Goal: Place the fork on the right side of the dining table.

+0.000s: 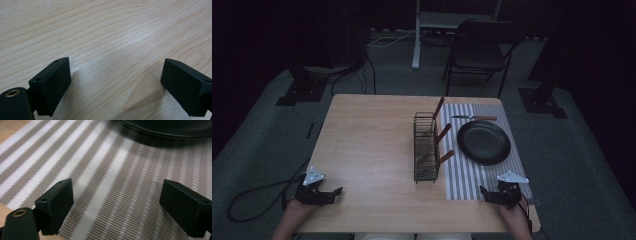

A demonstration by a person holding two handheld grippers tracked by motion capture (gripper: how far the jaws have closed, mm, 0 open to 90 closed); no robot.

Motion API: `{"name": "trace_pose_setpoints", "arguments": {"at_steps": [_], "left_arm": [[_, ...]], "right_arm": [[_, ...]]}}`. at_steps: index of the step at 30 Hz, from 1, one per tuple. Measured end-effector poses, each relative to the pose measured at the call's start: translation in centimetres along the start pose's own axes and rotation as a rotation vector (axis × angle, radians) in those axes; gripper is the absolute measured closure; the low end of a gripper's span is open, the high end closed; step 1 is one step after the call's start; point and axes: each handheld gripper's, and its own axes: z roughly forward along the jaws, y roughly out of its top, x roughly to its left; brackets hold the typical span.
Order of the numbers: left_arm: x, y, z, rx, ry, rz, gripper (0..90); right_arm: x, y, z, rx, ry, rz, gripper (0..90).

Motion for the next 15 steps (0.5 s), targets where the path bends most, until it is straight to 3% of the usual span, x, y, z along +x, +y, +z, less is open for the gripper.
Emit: {"name": "trace_pose_setpoints", "arguments": {"at_steps": [5, 15], "left_arm": [[-0.06, -0.15, -0.16, 0.003, -0.034, 0.034, 9.1], [-0.12, -0.16, -0.14, 0.001, -0.03, 0.031, 8.9]], "right_arm": [[-0.42, -0.27, -0.4, 0.018, 0.002, 0.02, 11.5], [-0.52, -0.31, -0.65, 0.037, 0.021, 0.005, 11.3]]}}
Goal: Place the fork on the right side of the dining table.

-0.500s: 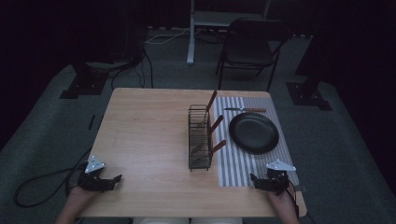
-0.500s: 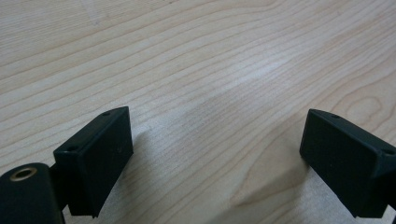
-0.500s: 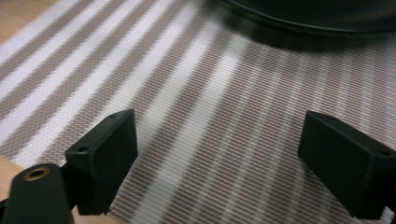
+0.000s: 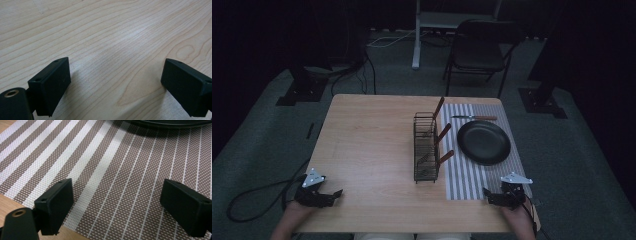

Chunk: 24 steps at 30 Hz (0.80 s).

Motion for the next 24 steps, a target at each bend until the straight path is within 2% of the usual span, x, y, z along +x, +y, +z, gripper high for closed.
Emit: {"name": "trace_pose_setpoints", "arguments": {"at_steps": [6, 9, 17, 19, 21, 24], "left_arm": [[0.0, 0.0, 0.0, 0.003, -0.008, 0.008, 8.0], [-0.2, 0.1, 0.2, 0.022, -0.021, 0.023, 0.9], [-0.2, 0.1, 0.3, 0.021, -0.021, 0.022, 0.8], [-0.2, 0.1, 0.3, 0.021, -0.021, 0.022, 0.8], [-0.2, 0.1, 0.3, 0.021, -0.021, 0.022, 0.8], [-0.2, 0.1, 0.3, 0.021, -0.021, 0.022, 0.8]], "right_arm": [[0.1, 0.2, 0.0, 0.012, -0.008, 0.007, 11.3], [0.1, 0.4, 0.1, 0.029, -0.007, 0.003, 11.4], [0.2, 1.1, 0.1, 0.082, -0.004, -0.001, 11.8], [0.2, 1.3, 0.2, 0.087, -0.004, 0.002, 12.3], [0.1, 1.4, 0.1, 0.082, 0.019, 0.021, 13.5], [0.3, 1.8, -0.1, 0.071, 0.025, 0.015, 13.5]]}}
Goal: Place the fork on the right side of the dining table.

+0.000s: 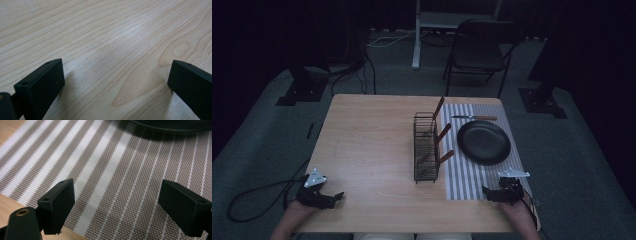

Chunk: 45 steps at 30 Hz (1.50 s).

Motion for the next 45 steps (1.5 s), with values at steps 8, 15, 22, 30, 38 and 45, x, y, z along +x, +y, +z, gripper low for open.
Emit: {"name": "trace_pose_setpoints", "arguments": {"at_steps": [8, 15, 22, 30, 38, 45], "left_arm": [[0.0, 0.0, 0.0, 0.0, 0.0, 0.0, 0.8], [0.0, 0.0, 0.0, 0.0, 0.0, 0.0, 0.8], [0.0, 0.0, 0.0, 0.0, 0.0, 0.001, 0.8], [0.0, 0.0, 0.0, 0.0, 0.0, 0.0, 0.8], [0.0, 0.0, 0.0, 0.0, 0.0, 0.0, 0.8], [0.0, 0.0, 0.0, 0.0, -0.001, 0.0, 0.8]], "right_arm": [[0.5, 1.8, -0.7, -0.036, 0.034, -0.004, 14.1], [0.7, 3.6, -0.9, -0.056, 0.063, -0.01, 14.6], [0.9, 5.5, -0.9, -0.075, 0.077, -0.019, 14.7], [1.0, 8.0, -0.8, -0.111, 0.092, -0.021, 15.5], [1.1, 10.6, -0.8, -0.134, 0.097, -0.031, 15.6], [1.1, 12.5, -0.7, -0.145, 0.106, -0.039, 15.9]]}}
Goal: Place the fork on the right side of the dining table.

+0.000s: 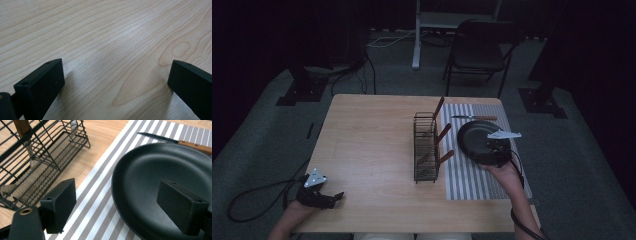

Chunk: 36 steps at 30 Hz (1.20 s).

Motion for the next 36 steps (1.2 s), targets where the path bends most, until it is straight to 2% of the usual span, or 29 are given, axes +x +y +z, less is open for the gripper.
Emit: {"name": "trace_pose_setpoints", "arguments": {"at_steps": [19, 31, 36], "left_arm": [[0.0, 0.0, 0.0, 0.0, 0.0, 0.0, 0.8], [0.0, 0.0, 0.0, 0.0, 0.0, 0.0, 0.8], [0.0, 0.0, 0.0, 0.0, 0.0, 0.0, 0.8]], "right_arm": [[0.2, 5.0, 0.8, -0.046, 0.037, 0.003, 17.4], [1.0, 8.9, 1.7, -0.043, 0.012, -0.042, 17.5], [1.3, 10.3, 2.3, -0.048, 0.018, -0.042, 17.5]]}}
